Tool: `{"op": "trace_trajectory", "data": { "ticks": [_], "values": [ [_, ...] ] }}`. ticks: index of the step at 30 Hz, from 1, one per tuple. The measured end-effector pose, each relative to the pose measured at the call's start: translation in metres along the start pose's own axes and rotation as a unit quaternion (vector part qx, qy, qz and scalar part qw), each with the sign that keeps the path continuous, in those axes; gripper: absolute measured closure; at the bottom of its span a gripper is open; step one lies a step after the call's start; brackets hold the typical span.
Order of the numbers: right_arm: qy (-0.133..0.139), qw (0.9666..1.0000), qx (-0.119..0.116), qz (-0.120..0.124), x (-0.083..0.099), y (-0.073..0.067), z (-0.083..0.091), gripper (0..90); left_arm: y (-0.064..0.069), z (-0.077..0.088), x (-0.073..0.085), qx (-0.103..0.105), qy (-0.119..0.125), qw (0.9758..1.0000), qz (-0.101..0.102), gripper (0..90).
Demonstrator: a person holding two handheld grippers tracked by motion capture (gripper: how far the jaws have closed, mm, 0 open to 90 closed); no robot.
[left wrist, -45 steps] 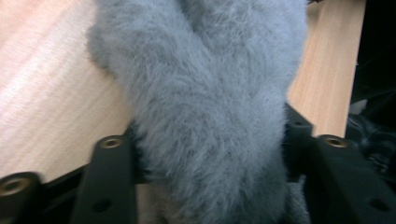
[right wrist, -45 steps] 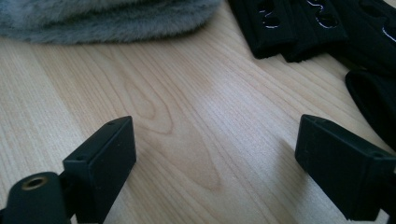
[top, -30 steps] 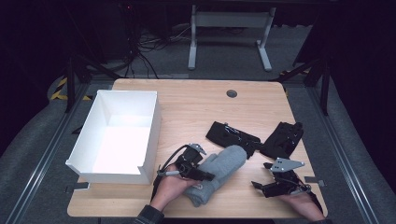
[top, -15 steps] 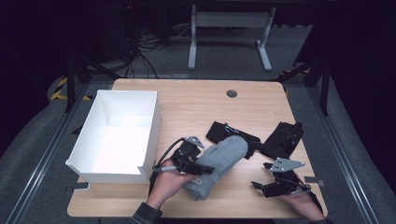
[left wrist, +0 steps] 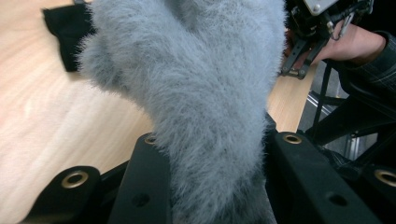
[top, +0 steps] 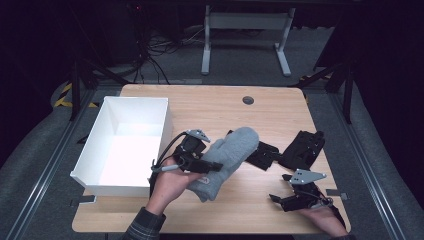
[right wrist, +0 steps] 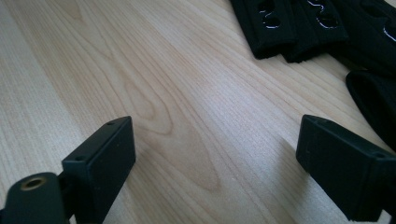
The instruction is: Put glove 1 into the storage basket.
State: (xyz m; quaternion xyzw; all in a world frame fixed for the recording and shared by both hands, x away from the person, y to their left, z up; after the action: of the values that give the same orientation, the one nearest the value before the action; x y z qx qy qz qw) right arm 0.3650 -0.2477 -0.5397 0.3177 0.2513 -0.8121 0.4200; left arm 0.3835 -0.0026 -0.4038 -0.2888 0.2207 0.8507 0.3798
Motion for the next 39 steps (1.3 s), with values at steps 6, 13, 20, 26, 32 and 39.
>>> {"op": "trace_trajectory", "data": {
  "ticks": [6, 13, 20, 26, 32, 39],
  "values": [
    [0.0, 1.0, 0.0, 0.0, 0.0, 0.0, 0.0, 12.2, -0.01, 0.021, -0.01, -0.014, 0.012, 0.9998, 0.0, 70.1],
    [0.0, 1.0, 0.0, 0.0, 0.0, 0.0, 0.0, 12.2, -0.032, 0.049, -0.019, -0.039, 0.026, 0.9988, 0.016, 70.2],
    [0.0, 1.0, 0.0, 0.0, 0.0, 0.0, 0.0, 12.1, -0.057, 0.077, -0.021, -0.065, 0.037, 0.9967, 0.033, 70.1],
    [0.0, 1.0, 0.0, 0.0, 0.0, 0.0, 0.0, 12.2, -0.078, 0.099, -0.016, -0.086, 0.048, 0.9938, 0.052, 70.1],
    [0.0, 1.0, 0.0, -0.001, 0.0, 0.0, 0.0, 12.1, -0.106, 0.124, -0.003, -0.115, 0.063, 0.9873, 0.089, 70.1],
    [0.0, 1.0, 0.0, -0.001, 0.0, 0.0, 0.0, 12.2, -0.129, 0.138, 0.013, -0.136, 0.071, 0.9809, 0.12, 70.1]
  ]
}}
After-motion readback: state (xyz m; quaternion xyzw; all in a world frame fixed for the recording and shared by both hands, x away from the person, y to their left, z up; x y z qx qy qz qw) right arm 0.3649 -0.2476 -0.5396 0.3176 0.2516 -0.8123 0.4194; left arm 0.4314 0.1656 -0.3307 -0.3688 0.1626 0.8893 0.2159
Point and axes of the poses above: each handheld gripper's, and its own axes: z roughly backward along the jaws, x roughly out of its underside, y roughly to its right, the point moved 10 cm from there along -z, roughly forward along the jaws, and after that the axes turned 14 degrees about -x, right-handed, at the moved point
